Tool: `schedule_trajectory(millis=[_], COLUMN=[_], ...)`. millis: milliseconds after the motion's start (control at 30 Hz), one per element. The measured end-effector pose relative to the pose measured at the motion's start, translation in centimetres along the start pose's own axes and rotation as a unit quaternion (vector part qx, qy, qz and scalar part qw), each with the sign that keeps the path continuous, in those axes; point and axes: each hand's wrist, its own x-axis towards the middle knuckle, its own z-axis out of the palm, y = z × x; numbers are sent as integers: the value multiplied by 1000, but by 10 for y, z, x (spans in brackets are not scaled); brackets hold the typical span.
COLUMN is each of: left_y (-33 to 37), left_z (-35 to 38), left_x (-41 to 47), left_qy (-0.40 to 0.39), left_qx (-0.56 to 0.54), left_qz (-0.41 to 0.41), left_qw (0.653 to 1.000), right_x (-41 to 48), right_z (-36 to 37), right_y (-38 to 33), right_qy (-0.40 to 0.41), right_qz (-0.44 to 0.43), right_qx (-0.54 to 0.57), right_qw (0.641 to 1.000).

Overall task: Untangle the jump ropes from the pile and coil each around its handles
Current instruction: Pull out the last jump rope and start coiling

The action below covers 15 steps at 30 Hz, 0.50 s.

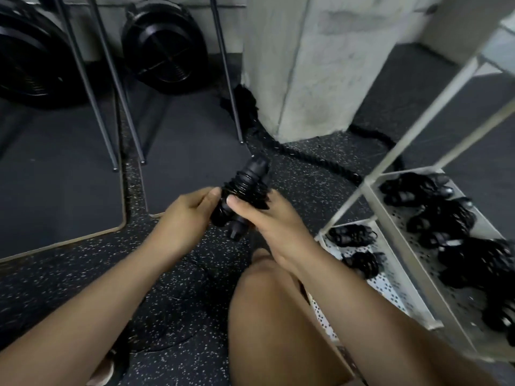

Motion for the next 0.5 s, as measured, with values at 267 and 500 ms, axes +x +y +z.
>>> schedule_trajectory(millis=[267, 500], left_y=[-9, -2], left_z=[127, 240], left_x=[49, 77], left_qy=[-199, -386], left_qx=[166, 309], left_qz=[7, 44], left_qw=[966, 868], right_x=[-51, -81], right_z=[-102, -171], right_y=[48, 105], right_qy=[190, 363], right_qz=[158, 200], right_qx=[82, 97], right_qw=[966, 905])
